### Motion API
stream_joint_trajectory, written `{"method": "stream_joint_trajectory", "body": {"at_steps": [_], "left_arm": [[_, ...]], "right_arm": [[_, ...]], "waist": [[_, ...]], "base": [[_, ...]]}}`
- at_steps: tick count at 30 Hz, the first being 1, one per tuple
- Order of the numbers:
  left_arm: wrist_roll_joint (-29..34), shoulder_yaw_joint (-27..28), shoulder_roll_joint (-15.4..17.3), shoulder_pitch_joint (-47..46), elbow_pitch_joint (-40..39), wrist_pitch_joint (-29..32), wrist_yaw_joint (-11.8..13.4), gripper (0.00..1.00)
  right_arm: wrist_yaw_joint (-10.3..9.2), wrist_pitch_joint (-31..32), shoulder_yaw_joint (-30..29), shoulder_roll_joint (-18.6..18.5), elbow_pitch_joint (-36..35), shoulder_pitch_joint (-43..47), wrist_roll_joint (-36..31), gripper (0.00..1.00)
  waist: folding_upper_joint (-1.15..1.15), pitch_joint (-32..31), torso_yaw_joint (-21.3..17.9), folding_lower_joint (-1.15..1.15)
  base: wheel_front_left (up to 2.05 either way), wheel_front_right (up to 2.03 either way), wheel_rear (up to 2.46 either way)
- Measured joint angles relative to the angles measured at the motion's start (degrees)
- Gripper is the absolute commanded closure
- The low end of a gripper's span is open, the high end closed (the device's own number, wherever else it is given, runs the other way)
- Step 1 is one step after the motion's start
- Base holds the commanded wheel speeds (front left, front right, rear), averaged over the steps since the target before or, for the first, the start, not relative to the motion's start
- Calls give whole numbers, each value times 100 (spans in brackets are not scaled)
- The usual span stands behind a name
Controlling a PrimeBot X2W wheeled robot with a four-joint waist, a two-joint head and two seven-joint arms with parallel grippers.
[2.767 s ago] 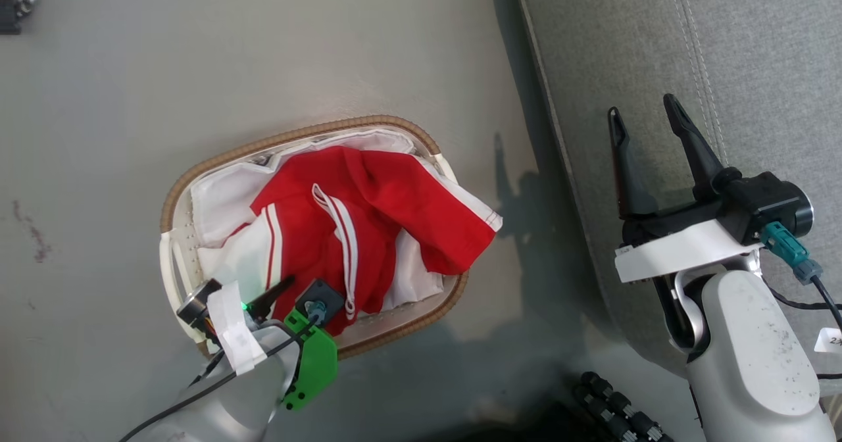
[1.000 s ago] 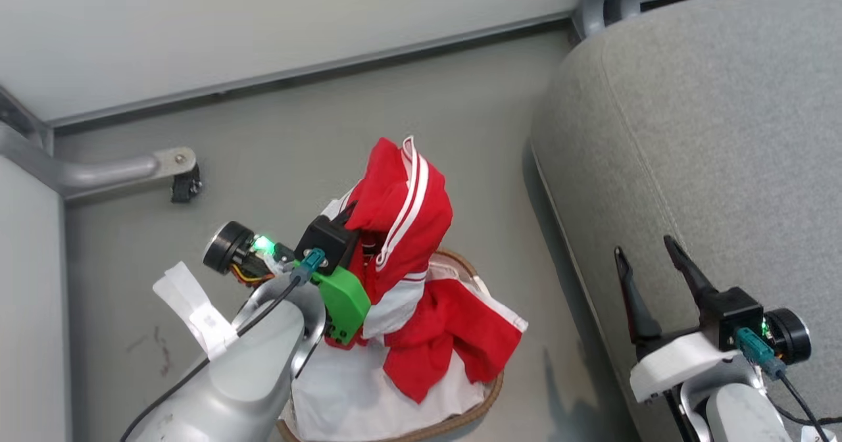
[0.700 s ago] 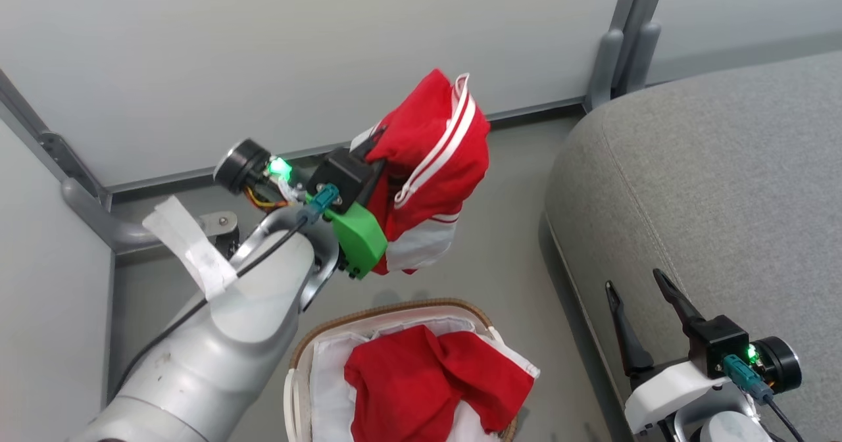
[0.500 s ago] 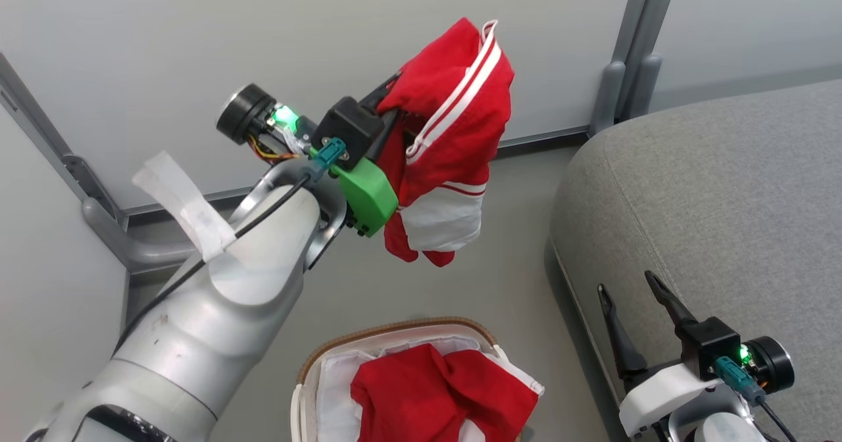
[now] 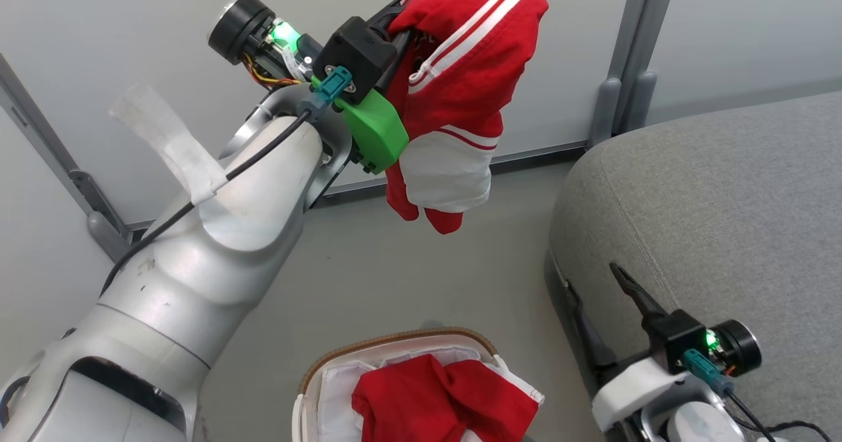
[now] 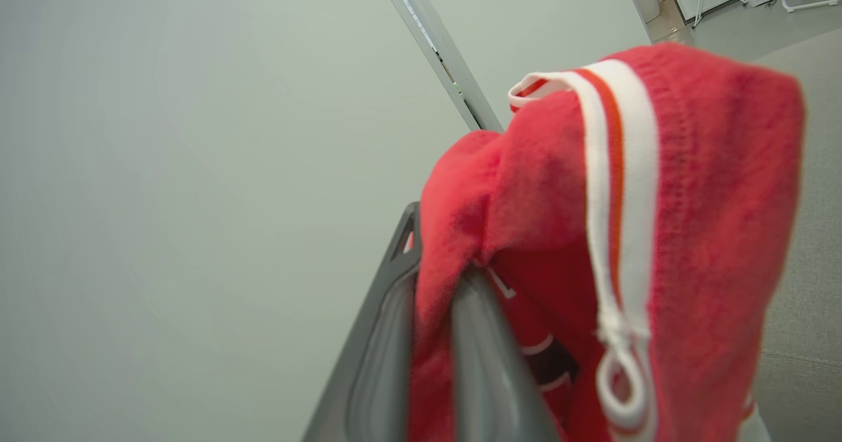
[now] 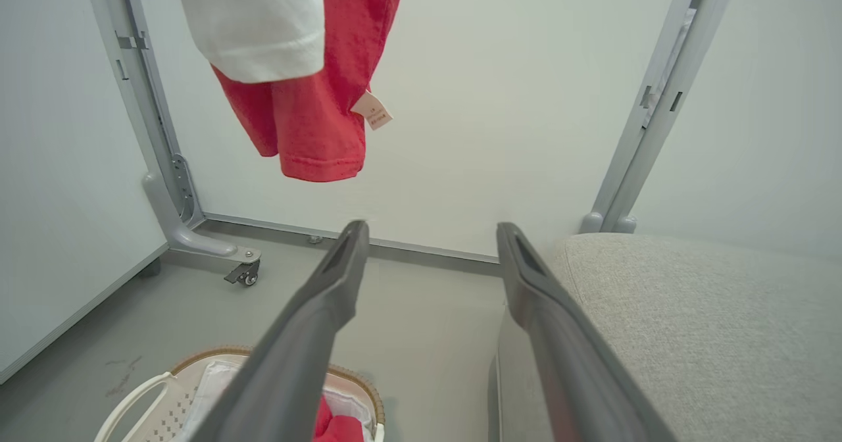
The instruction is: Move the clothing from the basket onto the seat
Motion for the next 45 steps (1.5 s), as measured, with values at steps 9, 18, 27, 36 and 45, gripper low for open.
{"method": "stream_joint_trajectory", "body": {"at_steps": [9,18,27,36,45], "left_arm": [[-141,-131,-105,-68,-4,-1,-5,100],[-226,-328,-220,-59,-33,-8,-5,100],[-375,-554,-301,33,-189,-26,-7,100],[-611,-705,-339,153,-246,-27,-7,100],[-784,-681,-248,364,-26,-35,-7,100]], "right_arm": [[1,0,734,2,227,-1081,133,0],[1,-2,1165,3,921,-1909,442,0],[1,-4,1602,4,1538,-2579,666,0],[1,-5,1942,2,1991,-3021,957,60],[1,-5,2051,3,2108,-3127,1051,100]], "waist": [[0,21,90,0],[0,28,283,0],[0,0,426,0],[0,-15,486,0],[0,-32,476,0]], "base": [[0,0,0],[0,0,0],[0,0,0],[0,0,0],[0,0,0]]}}
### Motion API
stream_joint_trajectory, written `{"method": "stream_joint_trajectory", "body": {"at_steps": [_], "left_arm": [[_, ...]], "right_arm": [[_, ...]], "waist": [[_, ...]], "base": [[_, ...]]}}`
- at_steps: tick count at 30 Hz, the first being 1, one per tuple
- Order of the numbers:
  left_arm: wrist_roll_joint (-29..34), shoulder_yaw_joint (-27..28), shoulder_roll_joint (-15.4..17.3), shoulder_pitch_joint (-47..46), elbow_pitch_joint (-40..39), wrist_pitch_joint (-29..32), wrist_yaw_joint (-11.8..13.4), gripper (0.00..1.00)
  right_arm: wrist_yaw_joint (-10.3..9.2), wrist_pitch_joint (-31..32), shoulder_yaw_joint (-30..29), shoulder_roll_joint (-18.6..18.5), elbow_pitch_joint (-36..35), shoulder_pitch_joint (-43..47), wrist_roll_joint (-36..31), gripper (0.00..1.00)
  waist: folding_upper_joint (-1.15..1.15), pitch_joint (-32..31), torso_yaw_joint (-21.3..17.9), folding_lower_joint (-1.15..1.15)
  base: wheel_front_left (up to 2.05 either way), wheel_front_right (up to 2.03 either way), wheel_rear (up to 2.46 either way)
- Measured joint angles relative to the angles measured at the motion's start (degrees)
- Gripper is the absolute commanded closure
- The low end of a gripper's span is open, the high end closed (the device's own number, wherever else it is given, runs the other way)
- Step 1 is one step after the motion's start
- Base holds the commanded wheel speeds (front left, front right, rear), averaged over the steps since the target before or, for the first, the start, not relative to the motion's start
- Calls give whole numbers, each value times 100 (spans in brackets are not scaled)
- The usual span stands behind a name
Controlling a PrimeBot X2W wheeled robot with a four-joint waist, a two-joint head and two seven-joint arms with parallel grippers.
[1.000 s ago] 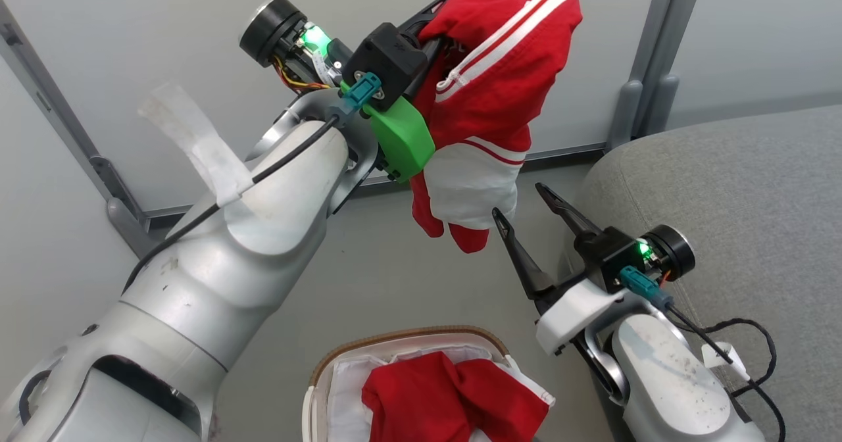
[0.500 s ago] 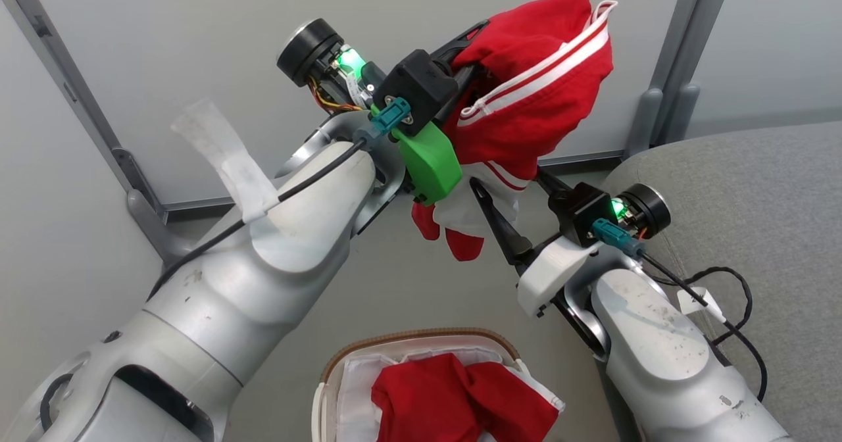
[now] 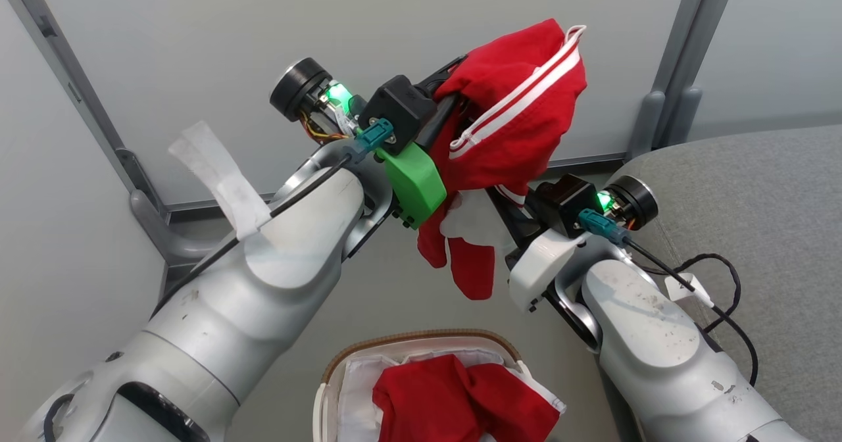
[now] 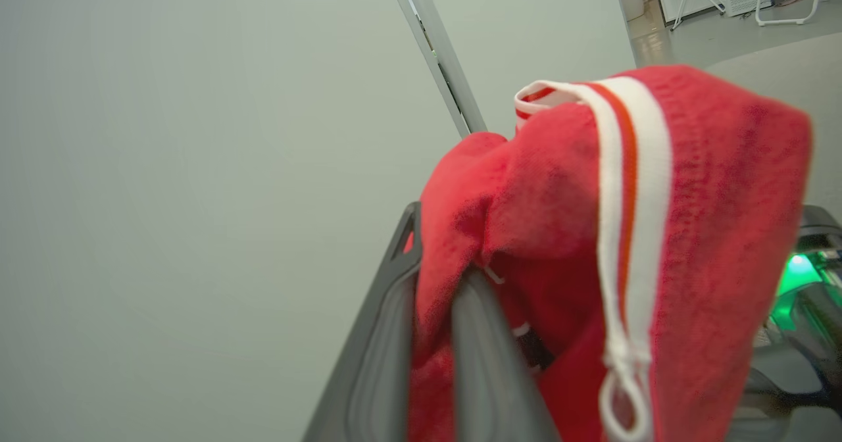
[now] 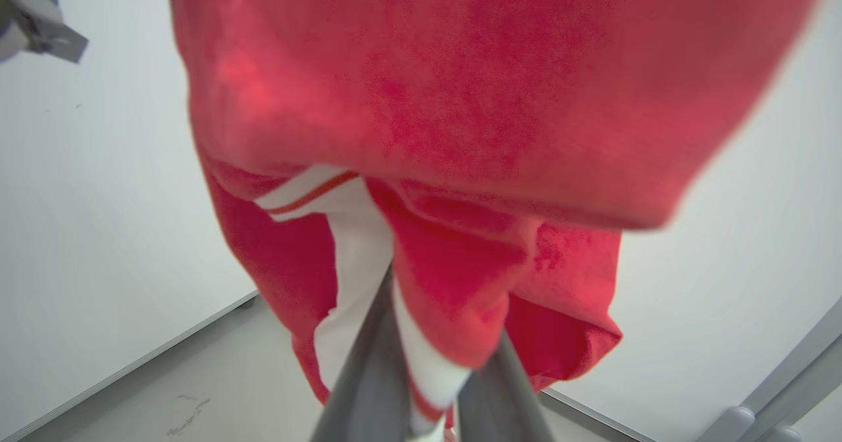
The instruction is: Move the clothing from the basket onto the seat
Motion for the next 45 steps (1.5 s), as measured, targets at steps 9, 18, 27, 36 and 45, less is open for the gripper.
{"method": "stream_joint_trajectory", "body": {"at_steps": [9,18,27,36,45], "left_arm": [[-219,145,60,338,4,-1,0,49],[-421,620,98,1142,-246,-9,13,0],[-283,1050,92,2307,-391,-9,16,0],[-75,1511,-20,3166,-511,-9,16,0],[229,1857,-127,3523,-678,-9,11,0]], "right_arm": [[0,1,-244,-1,-137,64,-60,100],[0,0,-578,-1,-461,172,-174,100],[0,1,-943,-2,-710,301,-309,100],[0,1,-1110,-2,-806,413,-413,100],[0,1,-1271,0,-837,459,-506,100]], "waist": [[0,8,-16,0],[0,55,-39,0],[0,98,-129,0],[0,146,-206,0],[0,196,-267,0]], "base": [[0,0,0],[0,0,0],[0,0,0],[0,0,0],[0,0,0]]}}
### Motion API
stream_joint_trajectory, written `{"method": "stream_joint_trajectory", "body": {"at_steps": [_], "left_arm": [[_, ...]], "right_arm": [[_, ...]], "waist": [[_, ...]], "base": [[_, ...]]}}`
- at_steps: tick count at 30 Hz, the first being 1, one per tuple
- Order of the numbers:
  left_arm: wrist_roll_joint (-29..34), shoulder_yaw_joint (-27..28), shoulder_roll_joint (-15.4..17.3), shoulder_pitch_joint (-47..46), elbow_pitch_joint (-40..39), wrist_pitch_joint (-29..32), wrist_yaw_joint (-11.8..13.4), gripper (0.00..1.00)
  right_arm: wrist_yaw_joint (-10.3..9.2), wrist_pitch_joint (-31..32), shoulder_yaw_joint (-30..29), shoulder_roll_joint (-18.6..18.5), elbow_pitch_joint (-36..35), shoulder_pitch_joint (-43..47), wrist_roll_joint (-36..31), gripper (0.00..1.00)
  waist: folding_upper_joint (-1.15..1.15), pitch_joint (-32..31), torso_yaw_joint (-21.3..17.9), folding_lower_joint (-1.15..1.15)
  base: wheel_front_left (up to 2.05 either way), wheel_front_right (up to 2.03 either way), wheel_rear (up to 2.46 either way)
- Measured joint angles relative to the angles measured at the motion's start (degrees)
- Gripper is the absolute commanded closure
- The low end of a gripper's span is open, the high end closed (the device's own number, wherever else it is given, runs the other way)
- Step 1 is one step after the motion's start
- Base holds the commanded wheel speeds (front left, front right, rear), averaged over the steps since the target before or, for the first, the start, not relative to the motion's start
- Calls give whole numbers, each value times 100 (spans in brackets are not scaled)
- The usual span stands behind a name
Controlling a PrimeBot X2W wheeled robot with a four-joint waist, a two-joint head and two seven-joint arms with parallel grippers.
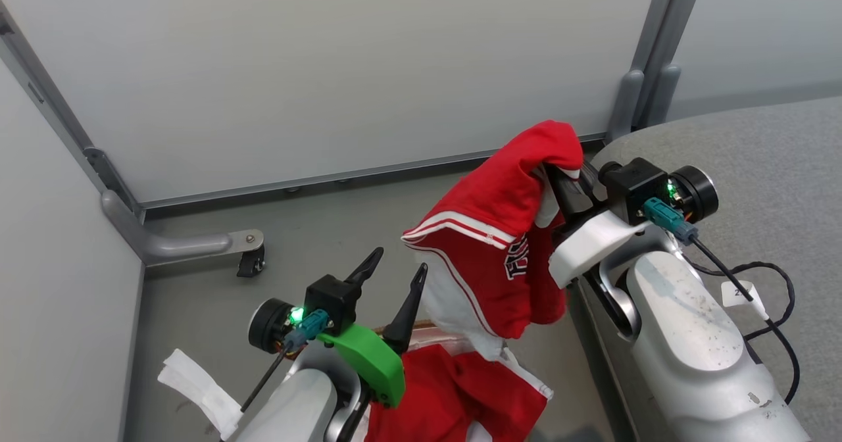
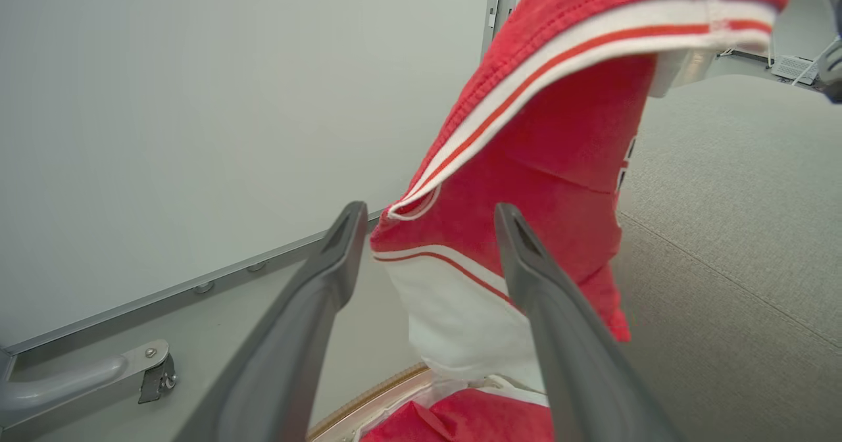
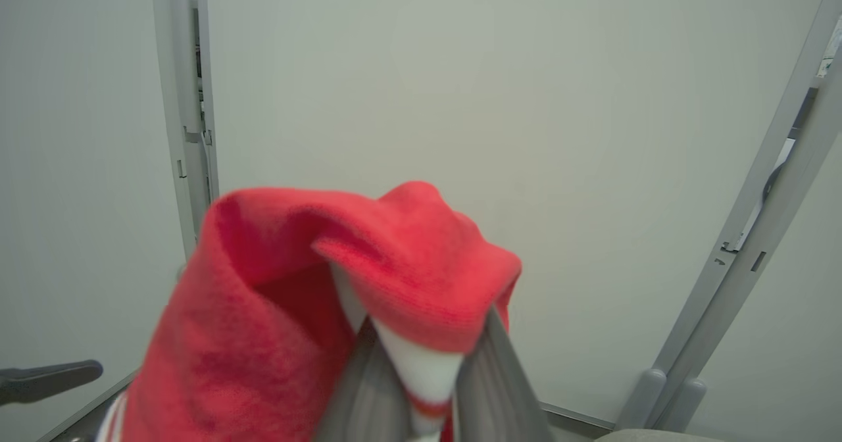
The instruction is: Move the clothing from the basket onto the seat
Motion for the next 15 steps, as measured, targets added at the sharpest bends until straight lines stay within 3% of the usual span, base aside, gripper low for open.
{"method": "stream_joint_trajectory", "body": {"at_steps": [7,15], "left_arm": [[122,141,-76,131,-180,0,-1,0],[179,168,-99,221,-379,0,-1,0]], "right_arm": [[0,0,-86,-45,-27,-96,-142,100],[1,0,-233,-315,-41,-265,-188,100]], "waist": [[0,50,-265,0],[0,135,-885,0]], "base": [[0,0,0],[0,0,0]]}}
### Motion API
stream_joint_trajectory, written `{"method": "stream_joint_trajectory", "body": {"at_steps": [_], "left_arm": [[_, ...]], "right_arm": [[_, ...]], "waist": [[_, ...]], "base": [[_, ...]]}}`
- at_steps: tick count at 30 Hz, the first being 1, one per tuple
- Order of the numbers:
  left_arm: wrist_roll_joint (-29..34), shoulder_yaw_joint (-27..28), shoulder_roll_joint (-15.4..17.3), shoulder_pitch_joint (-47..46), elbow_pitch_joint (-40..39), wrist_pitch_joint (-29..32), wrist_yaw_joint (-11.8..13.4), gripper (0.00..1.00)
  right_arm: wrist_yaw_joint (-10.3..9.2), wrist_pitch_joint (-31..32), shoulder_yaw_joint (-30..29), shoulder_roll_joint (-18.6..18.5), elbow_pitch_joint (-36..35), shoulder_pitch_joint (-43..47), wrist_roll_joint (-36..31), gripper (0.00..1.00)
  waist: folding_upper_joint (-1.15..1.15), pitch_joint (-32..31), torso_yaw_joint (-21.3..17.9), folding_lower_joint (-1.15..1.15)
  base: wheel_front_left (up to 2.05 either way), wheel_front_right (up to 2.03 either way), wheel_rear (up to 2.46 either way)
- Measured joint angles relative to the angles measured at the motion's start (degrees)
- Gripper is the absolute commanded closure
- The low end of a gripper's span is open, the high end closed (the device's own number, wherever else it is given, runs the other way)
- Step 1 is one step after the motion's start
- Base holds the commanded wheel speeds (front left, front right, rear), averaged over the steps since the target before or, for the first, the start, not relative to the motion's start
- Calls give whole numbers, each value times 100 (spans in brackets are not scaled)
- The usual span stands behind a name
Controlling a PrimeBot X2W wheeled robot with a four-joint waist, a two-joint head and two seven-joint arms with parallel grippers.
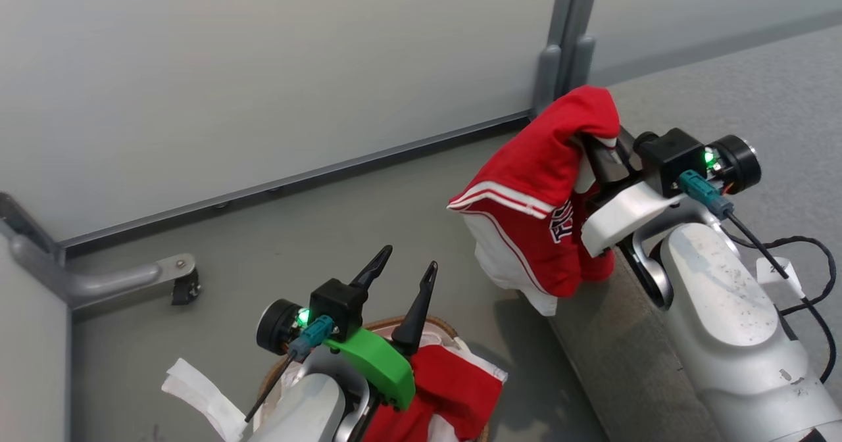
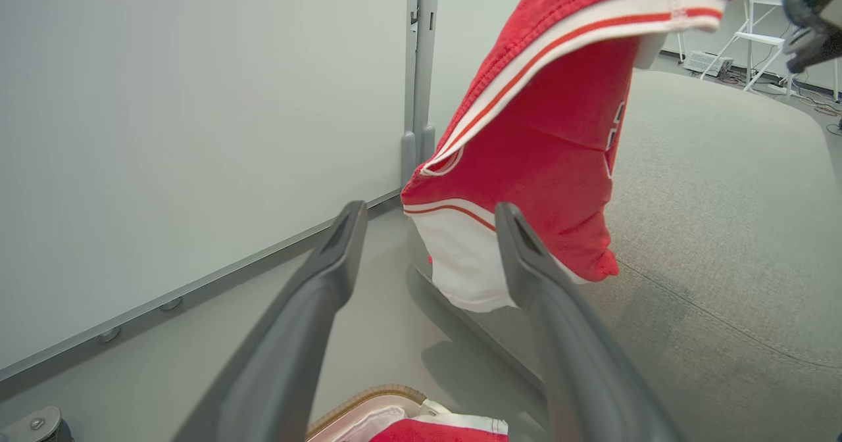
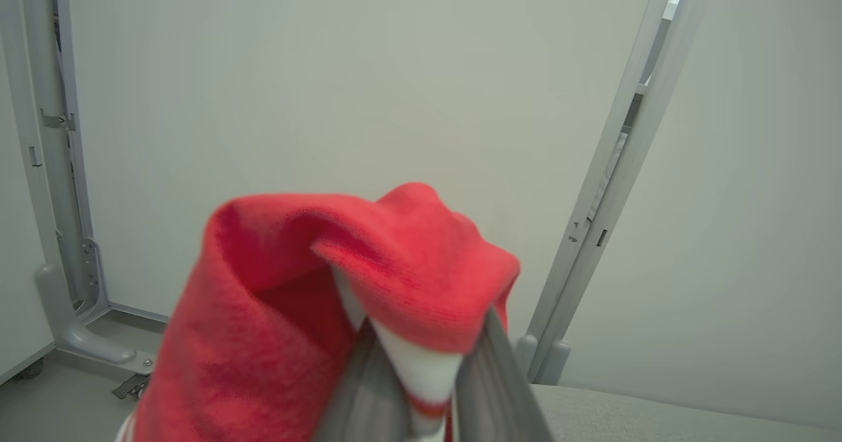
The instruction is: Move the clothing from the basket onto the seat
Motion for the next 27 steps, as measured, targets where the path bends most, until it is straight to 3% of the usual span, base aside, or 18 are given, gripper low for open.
{"method": "stream_joint_trajectory", "body": {"at_steps": [7,13,21,27], "left_arm": [[-49,-155,-13,-3,-97,0,53,0],[3,-191,-16,-65,-111,0,69,0],[162,-204,-15,-197,-90,0,69,0],[401,-153,-15,-463,-89,0,68,0]], "right_arm": [[0,0,-208,-246,-78,-163,-23,100],[0,0,-371,-318,-114,-240,-29,100],[0,0,-598,-310,74,-682,-33,100],[0,0,-753,-743,313,-1558,-120,100]], "waist": [[0,146,-737,0],[0,371,-1115,0],[0,802,-1229,0],[0,1184,-1087,0]], "base": [[0,0,0],[0,0,0],[0,0,0],[0,0,0]]}}
